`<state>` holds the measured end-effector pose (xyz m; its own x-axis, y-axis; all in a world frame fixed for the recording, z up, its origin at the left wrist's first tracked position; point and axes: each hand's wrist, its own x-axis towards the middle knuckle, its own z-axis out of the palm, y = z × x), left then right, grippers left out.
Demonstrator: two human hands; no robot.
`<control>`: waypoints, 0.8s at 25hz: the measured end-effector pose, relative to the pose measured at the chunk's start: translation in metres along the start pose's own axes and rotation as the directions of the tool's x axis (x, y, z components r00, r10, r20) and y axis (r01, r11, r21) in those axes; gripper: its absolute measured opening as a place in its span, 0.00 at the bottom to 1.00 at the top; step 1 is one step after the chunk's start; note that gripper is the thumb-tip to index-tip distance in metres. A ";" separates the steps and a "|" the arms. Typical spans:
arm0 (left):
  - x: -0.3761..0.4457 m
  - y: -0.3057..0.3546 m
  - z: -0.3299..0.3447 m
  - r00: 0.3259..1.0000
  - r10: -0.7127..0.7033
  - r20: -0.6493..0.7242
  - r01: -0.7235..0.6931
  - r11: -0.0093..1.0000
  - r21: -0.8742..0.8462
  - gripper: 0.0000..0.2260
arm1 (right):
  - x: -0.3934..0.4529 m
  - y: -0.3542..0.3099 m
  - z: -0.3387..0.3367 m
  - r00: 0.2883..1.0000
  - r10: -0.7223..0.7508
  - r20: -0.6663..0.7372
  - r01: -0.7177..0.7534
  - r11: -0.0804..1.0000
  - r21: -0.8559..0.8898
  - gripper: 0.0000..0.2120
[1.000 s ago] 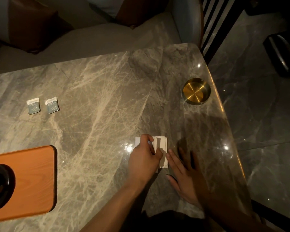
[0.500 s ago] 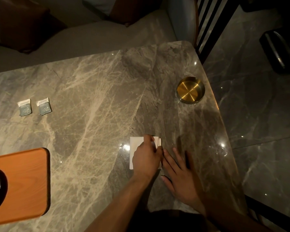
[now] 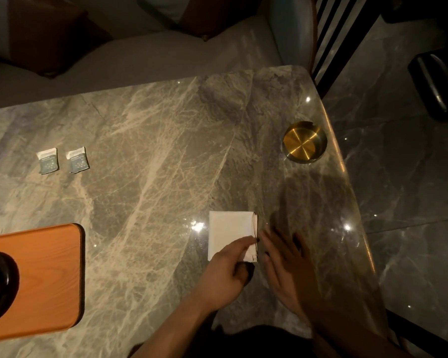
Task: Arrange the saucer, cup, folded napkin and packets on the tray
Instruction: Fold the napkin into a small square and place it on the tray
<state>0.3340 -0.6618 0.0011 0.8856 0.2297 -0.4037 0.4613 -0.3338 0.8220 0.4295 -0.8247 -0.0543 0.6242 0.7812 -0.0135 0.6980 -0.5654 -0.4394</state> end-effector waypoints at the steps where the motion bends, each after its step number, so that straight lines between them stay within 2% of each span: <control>1: -0.002 0.000 0.000 0.999 0.021 0.025 -0.022 1.000 0.019 0.20 | 0.008 -0.007 -0.002 0.999 0.004 -0.032 -0.002 0.999 0.043 0.24; 3: -0.006 -0.003 -0.001 0.995 0.073 0.065 -0.078 0.994 0.081 0.12 | 0.027 -0.020 -0.002 0.995 -0.093 -0.032 0.095 0.993 0.073 0.24; 5: -0.009 -0.005 -0.001 0.985 0.136 0.110 -0.151 0.978 0.146 0.09 | 0.047 -0.024 -0.001 0.982 -0.190 0.007 0.189 0.982 0.027 0.23; 9: -0.026 -0.025 -0.006 0.922 0.260 0.286 -0.349 0.877 0.330 0.18 | 0.065 -0.016 0.006 0.984 -0.138 0.108 0.151 0.981 -0.123 0.22; 11: -0.033 -0.035 -0.016 0.933 0.300 0.197 -0.353 0.862 0.363 0.19 | 0.059 -0.014 0.010 0.980 -0.123 0.158 0.149 0.976 -0.162 0.25; 13: -0.025 -0.042 -0.028 0.934 0.353 -0.054 -0.302 0.860 0.411 0.17 | 0.056 -0.017 0.013 0.982 -0.113 0.152 0.143 0.969 -0.199 0.26; 15: -0.003 -0.042 -0.036 0.896 0.373 -0.240 -0.230 0.854 0.466 0.16 | 0.058 -0.028 0.015 0.992 -0.077 0.100 0.097 0.971 -0.220 0.25; 17: 0.019 -0.041 -0.037 0.907 0.337 -0.254 -0.148 0.818 0.555 0.18 | 0.062 -0.041 0.018 0.996 -0.057 0.069 0.071 0.972 -0.225 0.25; 20: 0.031 -0.053 -0.025 0.956 0.253 -0.149 -0.081 0.714 0.695 0.24 | 0.060 -0.048 0.024 0.991 -0.043 0.123 0.073 0.966 -0.248 0.27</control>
<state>0.3359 -0.6140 -0.0448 0.9554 0.2709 -0.1178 0.2951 -0.8926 0.3408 0.4251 -0.7447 -0.0552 0.5453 0.8316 -0.1051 0.8070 -0.5547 -0.2027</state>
